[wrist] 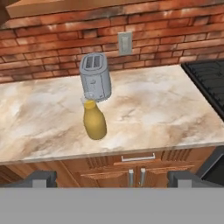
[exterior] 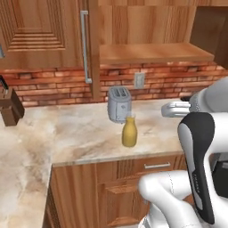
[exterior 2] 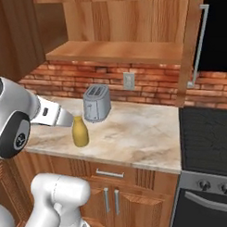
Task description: There is a tray on the dining counter. Grab the cup, mug, and pitcher and place them on the tray. The pitcher may be placed next to the tray if it cannot fit the tray.
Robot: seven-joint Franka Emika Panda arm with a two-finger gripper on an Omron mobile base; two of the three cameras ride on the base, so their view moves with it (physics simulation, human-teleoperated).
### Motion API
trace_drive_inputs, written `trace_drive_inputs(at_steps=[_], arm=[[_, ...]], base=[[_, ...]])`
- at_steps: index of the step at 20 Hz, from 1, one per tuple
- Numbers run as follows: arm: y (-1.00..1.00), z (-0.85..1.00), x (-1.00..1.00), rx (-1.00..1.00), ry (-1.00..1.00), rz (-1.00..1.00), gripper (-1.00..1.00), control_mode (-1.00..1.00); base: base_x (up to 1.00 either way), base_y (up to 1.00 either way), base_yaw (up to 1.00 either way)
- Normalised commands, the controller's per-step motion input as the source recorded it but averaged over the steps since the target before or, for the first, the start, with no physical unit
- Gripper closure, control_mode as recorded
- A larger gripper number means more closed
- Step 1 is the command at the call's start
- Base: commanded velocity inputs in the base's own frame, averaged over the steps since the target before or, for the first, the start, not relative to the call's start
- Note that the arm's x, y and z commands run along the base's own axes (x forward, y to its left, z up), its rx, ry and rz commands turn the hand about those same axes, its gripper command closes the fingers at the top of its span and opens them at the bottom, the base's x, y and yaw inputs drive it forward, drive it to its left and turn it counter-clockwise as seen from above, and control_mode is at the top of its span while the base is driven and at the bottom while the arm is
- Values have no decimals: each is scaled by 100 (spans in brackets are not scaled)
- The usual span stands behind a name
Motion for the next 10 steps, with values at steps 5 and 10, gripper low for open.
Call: trace_drive_inputs(at_steps=[5, 10], arm=[[0, 0, 0, 0, 0, 0, -100, 100], [0, 0, 0, 0, 0, 0, -100, 100]], base=[[32, 46, 0], [37, 45, 0]])
